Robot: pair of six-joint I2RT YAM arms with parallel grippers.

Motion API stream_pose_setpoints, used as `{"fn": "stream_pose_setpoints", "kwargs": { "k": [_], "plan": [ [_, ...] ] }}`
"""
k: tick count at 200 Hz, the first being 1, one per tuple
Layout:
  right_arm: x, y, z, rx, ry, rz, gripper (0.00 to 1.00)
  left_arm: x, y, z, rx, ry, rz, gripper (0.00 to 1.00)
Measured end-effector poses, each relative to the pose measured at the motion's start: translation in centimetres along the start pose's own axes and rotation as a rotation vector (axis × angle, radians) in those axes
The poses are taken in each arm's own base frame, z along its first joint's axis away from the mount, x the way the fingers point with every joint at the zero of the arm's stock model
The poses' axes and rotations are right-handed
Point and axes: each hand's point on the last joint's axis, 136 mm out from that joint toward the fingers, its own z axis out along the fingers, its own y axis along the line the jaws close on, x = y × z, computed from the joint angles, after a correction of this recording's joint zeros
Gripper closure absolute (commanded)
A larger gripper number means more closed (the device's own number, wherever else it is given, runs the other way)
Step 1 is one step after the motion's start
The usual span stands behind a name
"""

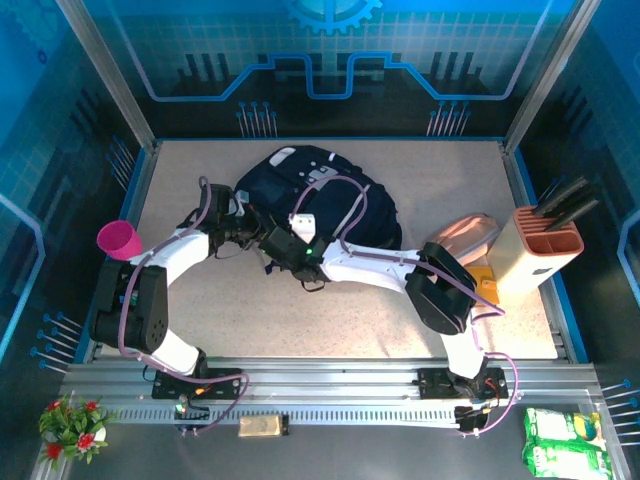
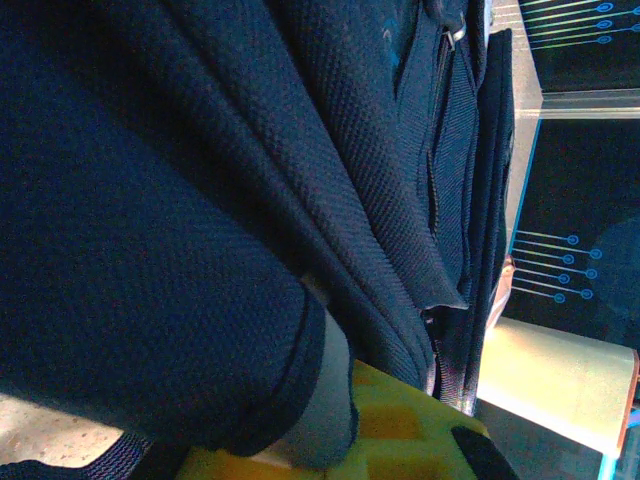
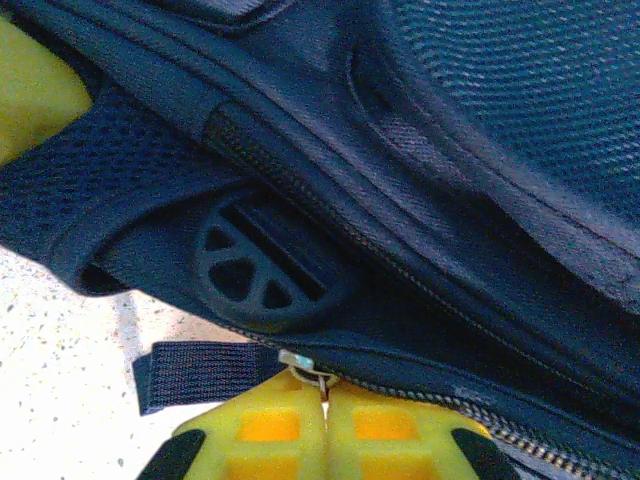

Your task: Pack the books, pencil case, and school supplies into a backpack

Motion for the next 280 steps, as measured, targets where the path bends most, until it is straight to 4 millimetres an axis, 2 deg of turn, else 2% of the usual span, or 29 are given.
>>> {"fn": "stream_pose_setpoints", "kwargs": {
  "k": [23, 73, 98, 118, 132, 188, 249, 280],
  "plan": [
    [0.6, -1.9, -0.8, 0.02, 0.0, 0.019, 0.96, 0.0, 0.1, 0.0, -0.002, 0.0, -0.002, 1.0],
    [2.0, -7.7, -3.7, 0.076, 0.003, 0.08, 0.95, 0.0, 0.1, 0.0, -0.005, 0.002, -0.001, 1.0],
    [3.0, -10.5, -4.1, 0.135, 0.025, 0.1, 0.94, 0.1, 0.3, 0.0, -0.011, 0.006, 0.002, 1.0],
    [2.9, -11.8, -3.8, 0.171, 0.037, 0.105, 0.89, 0.2, 0.4, -0.1, -0.017, 0.008, 0.007, 1.0],
    [2.6, -12.1, -3.6, 0.174, 0.039, 0.089, 0.85, 0.1, 0.4, -0.1, -0.016, 0.007, 0.009, 1.0],
    [1.9, -11.9, -2.9, 0.133, 0.07, 0.036, 0.81, -0.3, 0.0, -0.3, -0.013, -0.001, 0.009, 1.0],
    [1.8, -10.0, -2.6, 0.038, 0.094, 0.023, 0.79, -0.4, -0.1, -0.3, -0.014, -0.003, 0.009, 1.0],
    [2.1, -9.8, -2.4, 0.027, 0.109, 0.03, 0.8, -0.5, 0.0, -0.3, -0.021, -0.007, 0.008, 1.0]
  ]
}}
